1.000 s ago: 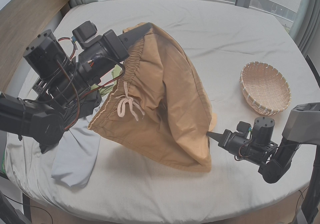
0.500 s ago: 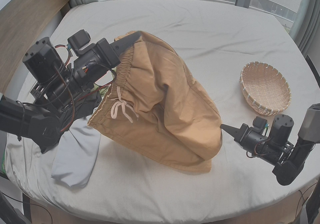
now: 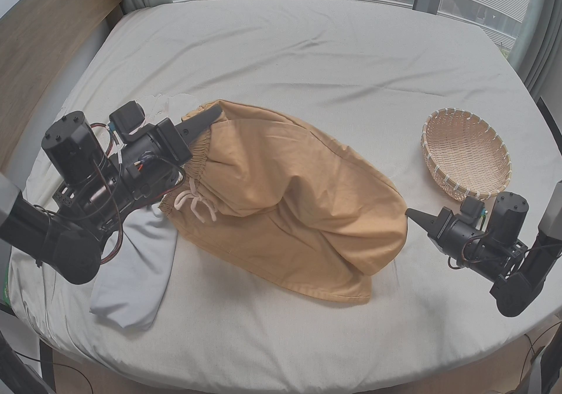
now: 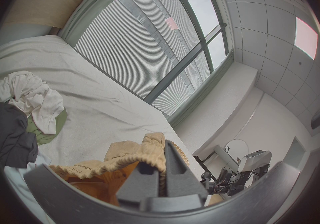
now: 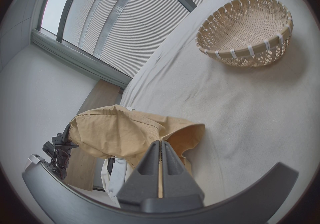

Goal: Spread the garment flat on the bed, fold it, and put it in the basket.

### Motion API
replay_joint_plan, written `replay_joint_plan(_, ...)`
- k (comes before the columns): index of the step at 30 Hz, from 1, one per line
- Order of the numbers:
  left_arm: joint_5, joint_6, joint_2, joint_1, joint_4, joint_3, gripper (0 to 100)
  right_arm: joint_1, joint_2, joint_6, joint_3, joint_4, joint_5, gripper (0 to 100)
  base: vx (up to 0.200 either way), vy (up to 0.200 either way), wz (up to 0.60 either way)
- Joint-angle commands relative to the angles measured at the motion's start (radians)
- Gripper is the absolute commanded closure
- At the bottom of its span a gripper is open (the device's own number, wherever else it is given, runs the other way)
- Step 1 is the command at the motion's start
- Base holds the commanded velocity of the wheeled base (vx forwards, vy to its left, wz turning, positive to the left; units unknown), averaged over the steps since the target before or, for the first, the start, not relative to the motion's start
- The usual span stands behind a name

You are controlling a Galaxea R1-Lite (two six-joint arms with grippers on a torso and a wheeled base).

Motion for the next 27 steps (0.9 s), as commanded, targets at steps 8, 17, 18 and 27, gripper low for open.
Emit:
replay_joint_plan(8, 0.006, -0.001, 0.042, 0.03, -0.04, 0.029, 100, 0.009, 0.162, 0.002, -0.048, -0.063, 0.0, 0, 0.0, 0.0, 0.0)
replay_joint_plan(17, 0.006, 0.0, 0.039, 0.031, -0.045, 0.027, 100, 0.03, 0.238, 0.011, -0.069, -0.063, -0.001, 0, 0.0, 0.0, 0.0)
replay_joint_plan(18, 0.006, 0.0, 0.039, 0.031, -0.045, 0.027, 100, 0.03, 0.239, 0.013, -0.069, -0.063, -0.001, 0, 0.0, 0.0, 0.0)
replay_joint_plan(27, 0.007, 0.0, 0.039, 0.027, -0.046, 0.024, 100, 0.078, 0.265, 0.174, -0.065, -0.059, -0.02, 0, 0.0, 0.0, 0.0)
